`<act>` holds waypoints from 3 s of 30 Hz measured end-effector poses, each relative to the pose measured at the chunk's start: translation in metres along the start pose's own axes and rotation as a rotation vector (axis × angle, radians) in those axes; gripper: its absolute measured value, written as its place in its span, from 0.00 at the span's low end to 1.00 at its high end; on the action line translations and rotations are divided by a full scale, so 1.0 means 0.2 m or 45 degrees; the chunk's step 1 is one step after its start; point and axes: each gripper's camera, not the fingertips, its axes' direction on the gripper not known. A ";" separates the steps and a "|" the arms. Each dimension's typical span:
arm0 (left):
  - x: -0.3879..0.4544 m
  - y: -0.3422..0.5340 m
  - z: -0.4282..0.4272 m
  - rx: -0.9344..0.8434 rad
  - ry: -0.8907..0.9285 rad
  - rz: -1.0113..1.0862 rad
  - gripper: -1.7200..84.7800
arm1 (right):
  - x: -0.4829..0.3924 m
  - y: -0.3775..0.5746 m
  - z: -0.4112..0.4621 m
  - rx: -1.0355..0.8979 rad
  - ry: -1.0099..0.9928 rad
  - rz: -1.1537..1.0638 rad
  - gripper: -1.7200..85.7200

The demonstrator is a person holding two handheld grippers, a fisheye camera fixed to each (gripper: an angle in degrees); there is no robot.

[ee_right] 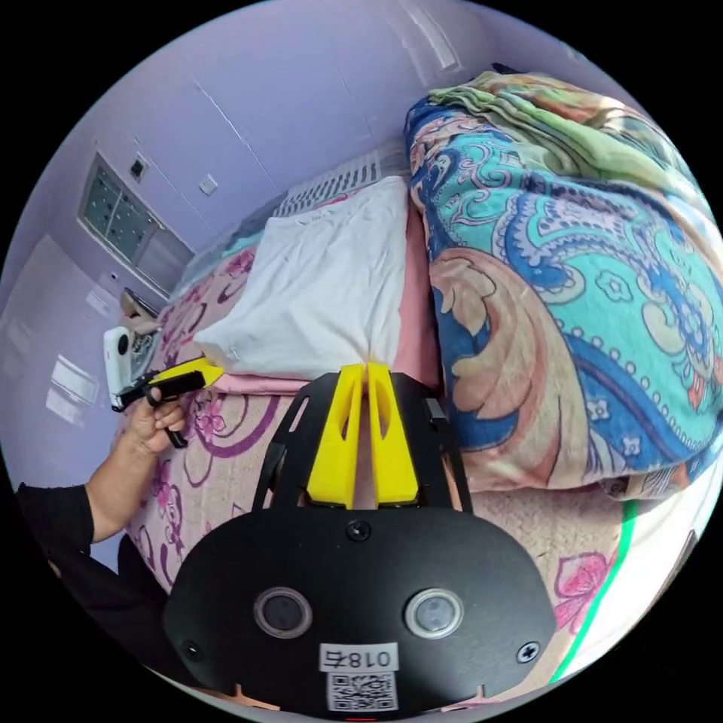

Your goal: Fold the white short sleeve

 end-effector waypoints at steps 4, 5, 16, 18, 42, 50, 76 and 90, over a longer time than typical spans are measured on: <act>0.16 -0.09 -0.23 0.373 -0.059 0.069 0.14 | -0.04 0.00 -0.20 0.337 -0.094 -0.052 0.04; 0.20 -0.15 -0.19 0.398 -0.106 0.082 0.14 | -0.04 -0.02 -0.20 0.354 -0.126 -0.039 0.03; 0.01 0.07 0.33 0.255 0.150 -0.424 0.11 | 0.22 0.06 0.03 0.244 -0.482 0.368 0.02; 0.05 0.18 0.22 0.503 0.162 -0.437 0.11 | 0.21 0.11 -0.05 0.433 -0.596 0.378 0.02; 0.47 1.90 -0.08 0.990 0.922 0.029 0.02 | -1.63 0.19 0.21 0.188 0.257 -0.527 0.14; 0.29 2.03 0.11 1.136 0.885 0.218 0.01 | -2.07 -0.04 0.59 0.027 0.722 -0.671 0.11; 0.83 2.25 0.58 1.149 0.878 0.173 0.01 | -2.61 -0.34 0.79 -0.105 0.843 -0.867 0.07; 1.02 2.27 0.73 1.158 0.877 0.164 0.01 | -2.47 -0.66 0.80 -0.300 0.532 -0.590 0.03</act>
